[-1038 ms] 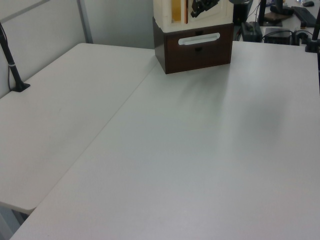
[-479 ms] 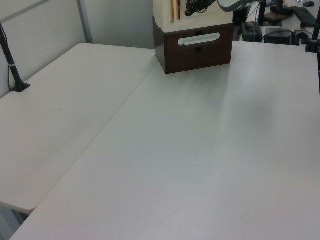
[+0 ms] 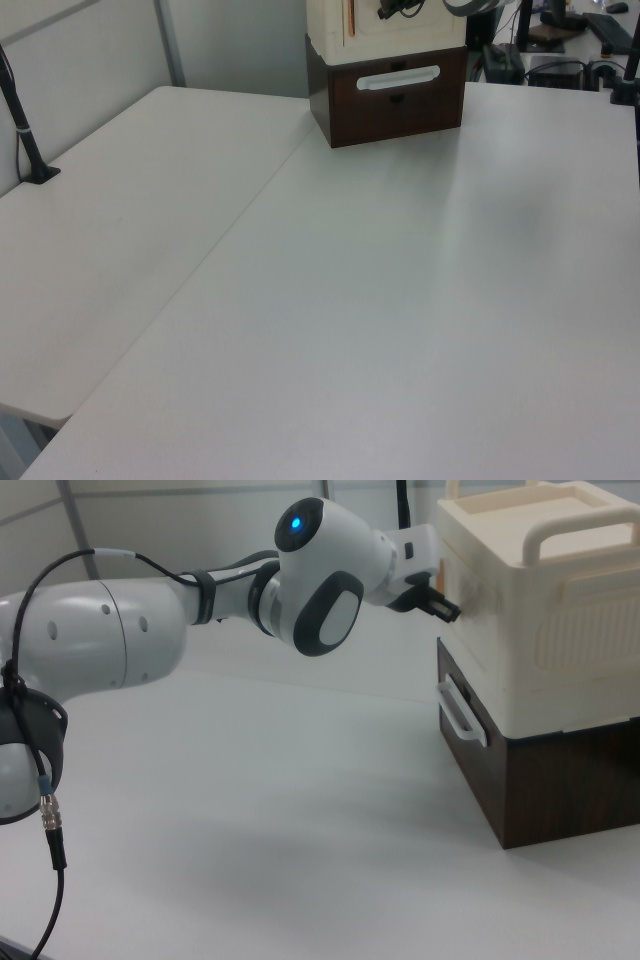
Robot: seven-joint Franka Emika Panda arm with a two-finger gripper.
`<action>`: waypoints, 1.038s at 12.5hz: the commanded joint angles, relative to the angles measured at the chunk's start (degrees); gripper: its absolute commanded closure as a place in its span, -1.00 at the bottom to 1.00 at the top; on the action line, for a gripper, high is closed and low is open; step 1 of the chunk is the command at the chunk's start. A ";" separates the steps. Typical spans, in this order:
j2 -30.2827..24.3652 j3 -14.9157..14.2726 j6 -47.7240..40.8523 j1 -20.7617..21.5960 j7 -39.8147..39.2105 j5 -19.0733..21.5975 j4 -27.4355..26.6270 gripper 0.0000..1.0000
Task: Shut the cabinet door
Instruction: 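Push the cream door with the gripper, swinging it shut against the cabinet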
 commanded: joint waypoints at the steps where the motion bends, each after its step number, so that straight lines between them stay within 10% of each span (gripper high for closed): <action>1: 0.83 -0.18 2.01 -0.47 -2.83 0.29 0.66 0.68; 8: -0.76 0.70 0.96 1.53 -2.84 0.29 -2.94 0.68; 13: -4.79 0.79 -17.80 2.78 -2.84 1.17 -3.39 0.67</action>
